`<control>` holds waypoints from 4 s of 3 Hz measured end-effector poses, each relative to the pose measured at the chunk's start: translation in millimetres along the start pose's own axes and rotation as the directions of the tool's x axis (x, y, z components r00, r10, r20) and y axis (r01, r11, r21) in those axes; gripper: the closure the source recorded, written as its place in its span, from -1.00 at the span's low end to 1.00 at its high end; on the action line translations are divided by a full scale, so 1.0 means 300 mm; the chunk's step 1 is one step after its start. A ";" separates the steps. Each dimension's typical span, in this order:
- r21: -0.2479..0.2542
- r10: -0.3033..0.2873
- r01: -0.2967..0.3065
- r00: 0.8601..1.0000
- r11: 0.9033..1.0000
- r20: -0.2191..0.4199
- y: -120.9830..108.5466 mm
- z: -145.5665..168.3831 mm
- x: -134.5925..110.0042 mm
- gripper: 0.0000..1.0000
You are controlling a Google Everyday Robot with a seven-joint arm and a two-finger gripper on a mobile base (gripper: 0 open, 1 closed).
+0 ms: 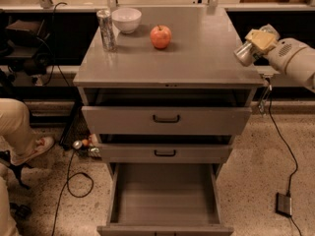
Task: Pick 7up can from bottom drawer and place on counter
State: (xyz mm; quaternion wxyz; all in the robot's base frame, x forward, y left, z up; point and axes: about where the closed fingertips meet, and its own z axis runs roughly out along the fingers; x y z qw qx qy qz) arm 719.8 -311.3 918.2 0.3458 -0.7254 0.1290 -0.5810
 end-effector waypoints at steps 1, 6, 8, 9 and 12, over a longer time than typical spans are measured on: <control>0.017 -0.104 0.104 0.994 0.994 -0.025 -0.029 0.074 -0.024 1.00; 0.036 -0.464 0.462 0.885 0.886 0.038 -0.092 0.292 -0.211 0.10; 0.001 -0.456 0.457 0.889 0.890 0.031 -0.091 0.261 -0.197 -0.82; -0.019 -0.444 0.445 0.896 0.896 0.028 -0.082 0.244 -0.186 -1.00; -0.242 -0.335 0.307 0.938 0.920 -0.085 0.151 -0.008 0.091 -1.00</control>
Offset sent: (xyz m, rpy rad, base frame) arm 0.0518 0.0556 -0.0230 -0.3555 -0.1629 0.0288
